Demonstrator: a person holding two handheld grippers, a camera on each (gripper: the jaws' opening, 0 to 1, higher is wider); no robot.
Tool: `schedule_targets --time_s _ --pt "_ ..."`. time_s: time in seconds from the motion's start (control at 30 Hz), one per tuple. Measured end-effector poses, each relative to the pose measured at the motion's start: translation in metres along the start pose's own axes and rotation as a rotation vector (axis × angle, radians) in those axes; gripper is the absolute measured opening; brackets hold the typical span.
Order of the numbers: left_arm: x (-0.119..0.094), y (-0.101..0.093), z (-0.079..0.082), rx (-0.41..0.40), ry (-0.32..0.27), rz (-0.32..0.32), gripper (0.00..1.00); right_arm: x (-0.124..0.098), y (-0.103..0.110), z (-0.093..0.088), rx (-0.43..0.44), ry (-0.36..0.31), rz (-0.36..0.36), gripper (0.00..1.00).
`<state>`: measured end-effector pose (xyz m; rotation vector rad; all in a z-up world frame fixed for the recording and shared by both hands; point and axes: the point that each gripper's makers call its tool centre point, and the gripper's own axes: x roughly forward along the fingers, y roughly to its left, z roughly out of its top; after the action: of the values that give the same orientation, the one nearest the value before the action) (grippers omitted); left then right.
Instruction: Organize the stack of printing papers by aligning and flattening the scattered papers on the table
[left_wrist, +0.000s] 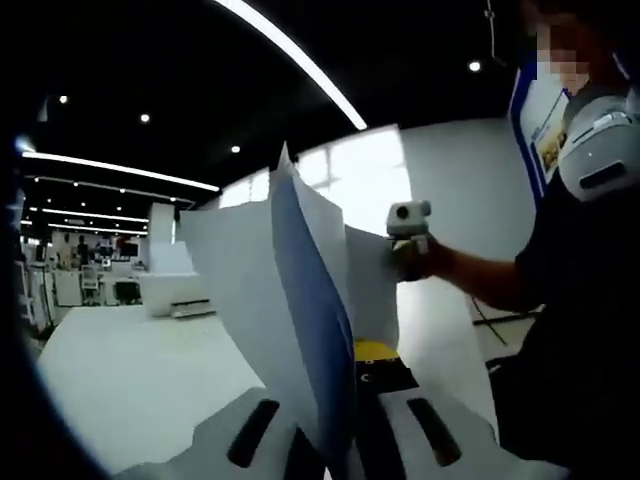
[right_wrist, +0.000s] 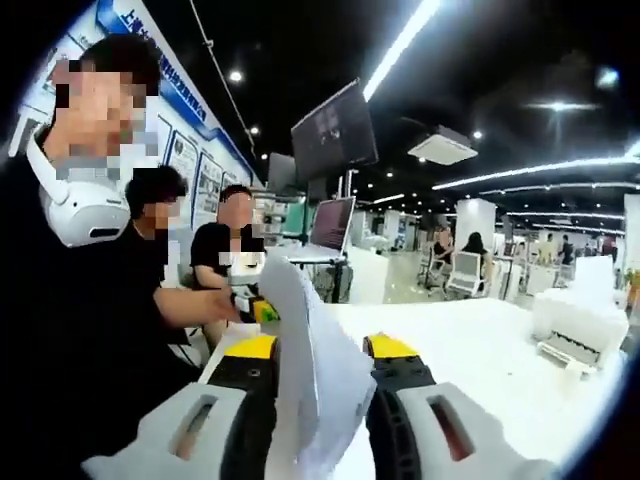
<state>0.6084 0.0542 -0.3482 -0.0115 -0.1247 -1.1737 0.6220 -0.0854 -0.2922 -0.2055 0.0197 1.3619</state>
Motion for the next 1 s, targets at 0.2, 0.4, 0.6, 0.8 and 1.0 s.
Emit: schedule_targets --time_s 0.2,0.4,0.6,0.8,1.0 --pt "0.001 -0.003 0.001 0.033 0.004 -0.004 0.05 0.002 0.000 0.010 -0.111 0.163 0.037 0.37" --pt "0.000 0.002 0.002 0.071 0.023 -0.001 0.05 0.018 0.009 0.022 -0.189 0.266 0.096 0.39" --pt "-0.003 0.004 0.005 0.110 0.047 -0.008 0.05 0.036 0.010 0.026 -0.252 0.356 0.145 0.40" --pt "-0.004 0.006 0.007 0.120 0.063 -0.002 0.05 0.054 0.023 0.027 -0.313 0.427 0.233 0.40" --pt "-0.004 0.004 0.011 0.140 0.082 -0.002 0.05 0.067 0.028 0.026 -0.338 0.479 0.268 0.39"
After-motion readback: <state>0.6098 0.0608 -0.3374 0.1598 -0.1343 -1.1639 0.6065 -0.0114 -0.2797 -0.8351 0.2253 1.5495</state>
